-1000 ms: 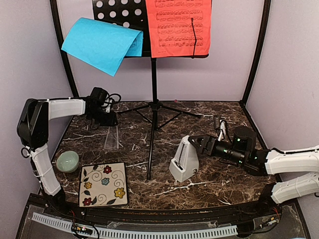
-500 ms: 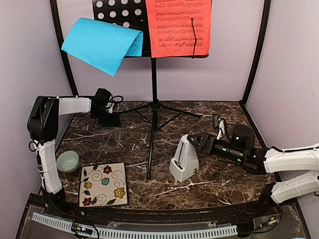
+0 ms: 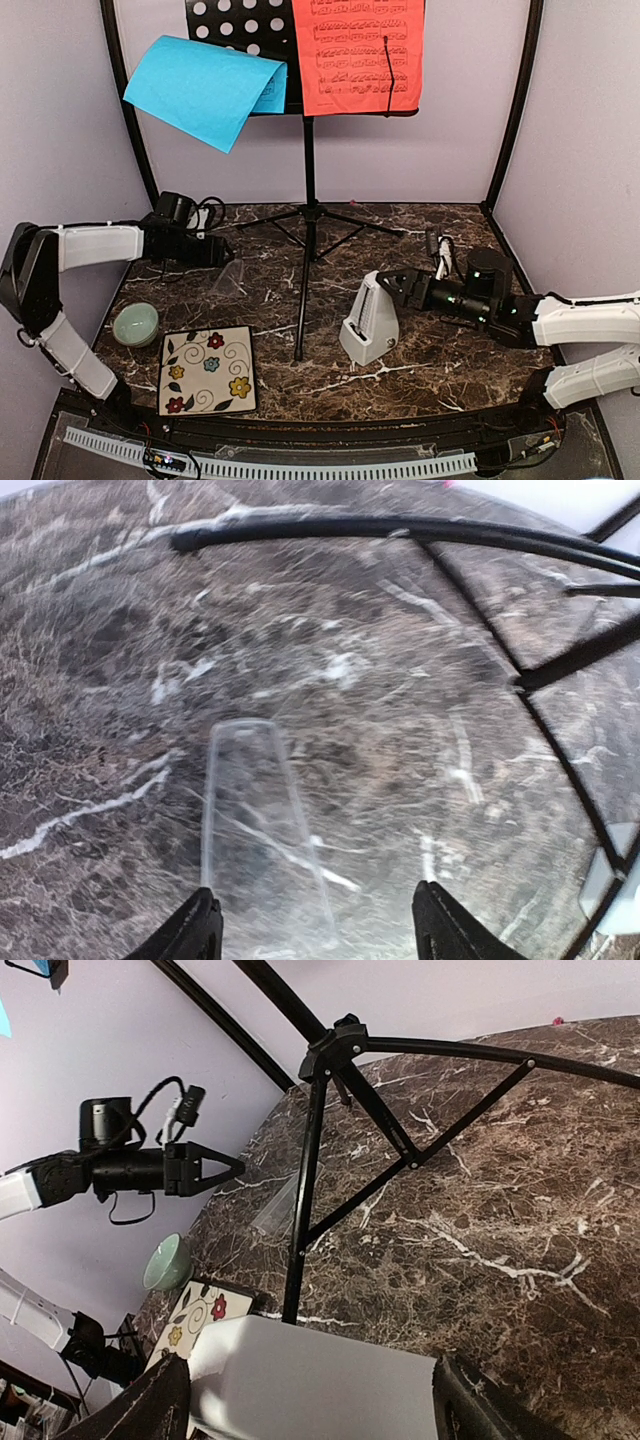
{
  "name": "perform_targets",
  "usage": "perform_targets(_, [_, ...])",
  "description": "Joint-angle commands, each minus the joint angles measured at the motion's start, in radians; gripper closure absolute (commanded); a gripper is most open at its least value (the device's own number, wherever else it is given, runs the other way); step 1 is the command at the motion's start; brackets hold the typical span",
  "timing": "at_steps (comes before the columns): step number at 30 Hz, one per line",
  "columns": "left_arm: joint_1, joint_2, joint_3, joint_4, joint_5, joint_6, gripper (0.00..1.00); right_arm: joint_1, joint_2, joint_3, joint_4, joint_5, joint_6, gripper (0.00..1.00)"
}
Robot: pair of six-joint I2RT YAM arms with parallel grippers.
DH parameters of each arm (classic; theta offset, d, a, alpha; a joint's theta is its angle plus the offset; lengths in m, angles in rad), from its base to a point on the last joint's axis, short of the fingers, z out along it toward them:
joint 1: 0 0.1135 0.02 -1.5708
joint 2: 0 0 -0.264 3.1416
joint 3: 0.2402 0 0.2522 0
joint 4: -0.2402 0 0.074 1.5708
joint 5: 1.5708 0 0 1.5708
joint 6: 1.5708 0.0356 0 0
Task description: Set up the instrument practice props
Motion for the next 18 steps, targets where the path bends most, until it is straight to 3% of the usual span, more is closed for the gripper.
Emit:
perform_targets(1, [-0.074,-0.165,-0.149,0.165,0.034,0.002,0.33,-0.008,-0.026,0.019,-0.207,0.002,-0.053,0.15])
perform_targets(9, [-0.196,-0.367,-0.324,0.314,0.071,0.001,0.35,-0.007,-0.117,0.086,-0.399,0.043,-0.064,0.13])
perform_targets(18, [-0.241,-0.420,-0.377,0.390,0.085,0.023,0.38,-0.014,-0.278,-0.101,-0.488,0.123,0.077,0.18])
